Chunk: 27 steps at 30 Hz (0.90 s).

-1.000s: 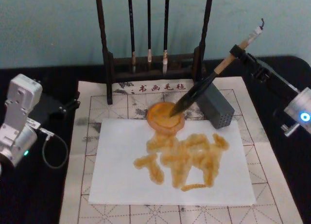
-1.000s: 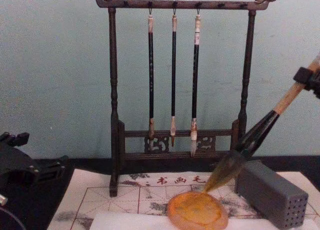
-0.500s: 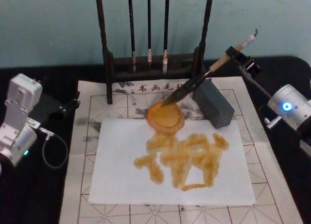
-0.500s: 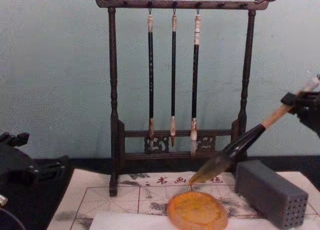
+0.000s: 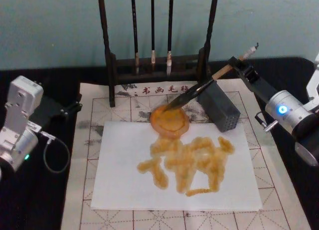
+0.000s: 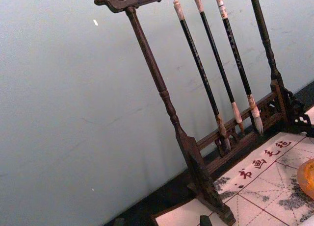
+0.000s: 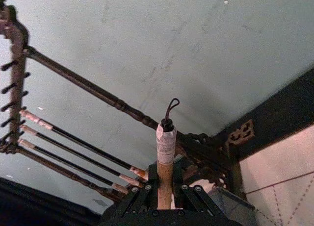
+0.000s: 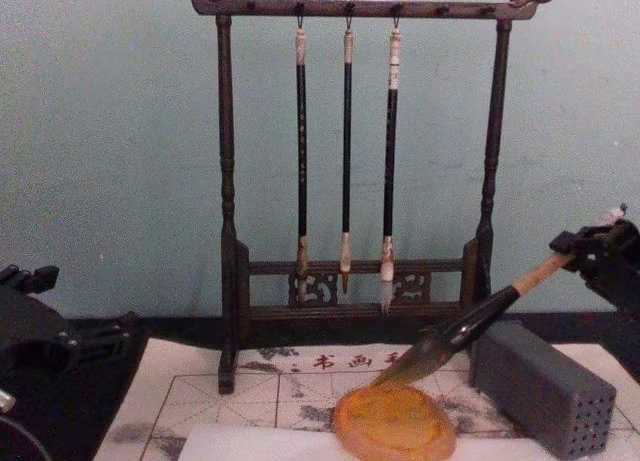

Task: Pick up the brush from the inkstone, write on the paper, then place the brush back to its original position.

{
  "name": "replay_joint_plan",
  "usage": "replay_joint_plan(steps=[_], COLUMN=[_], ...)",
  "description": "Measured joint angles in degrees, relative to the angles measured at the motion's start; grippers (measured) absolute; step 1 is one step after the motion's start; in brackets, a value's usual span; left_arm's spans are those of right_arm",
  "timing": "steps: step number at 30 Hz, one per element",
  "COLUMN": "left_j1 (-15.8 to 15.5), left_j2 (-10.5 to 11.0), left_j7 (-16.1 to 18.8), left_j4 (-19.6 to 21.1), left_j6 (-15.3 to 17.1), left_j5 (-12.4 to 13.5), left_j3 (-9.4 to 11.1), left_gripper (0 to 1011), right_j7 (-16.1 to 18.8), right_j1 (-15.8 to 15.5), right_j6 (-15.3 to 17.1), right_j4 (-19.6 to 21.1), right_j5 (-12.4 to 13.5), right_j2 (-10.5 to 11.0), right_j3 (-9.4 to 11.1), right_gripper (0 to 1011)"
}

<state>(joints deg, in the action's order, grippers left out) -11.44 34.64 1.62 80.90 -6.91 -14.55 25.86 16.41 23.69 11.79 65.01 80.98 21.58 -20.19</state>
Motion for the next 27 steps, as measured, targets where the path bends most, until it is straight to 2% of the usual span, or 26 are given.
replay_joint_plan(steps=[11, 27], left_j1=[0.0, 0.0], left_j2=[0.0, 0.0], left_j7=[-0.01, 0.0], left_j4=[0.0, 0.0], left_j6=[0.0, 0.0], left_j5=[0.0, 0.0], left_j3=[0.0, 0.0], left_gripper=[1001, 1001], right_j7=[-2.01, -3.19], right_j1=[0.69, 1.55], right_j6=[-1.52, -2.82], right_j4=[-1.77, -3.3], right_j5=[1.38, 1.58], right_j2=[-0.85, -1.69], right_j3=[-1.47, -3.07], right_gripper=[192, 192])
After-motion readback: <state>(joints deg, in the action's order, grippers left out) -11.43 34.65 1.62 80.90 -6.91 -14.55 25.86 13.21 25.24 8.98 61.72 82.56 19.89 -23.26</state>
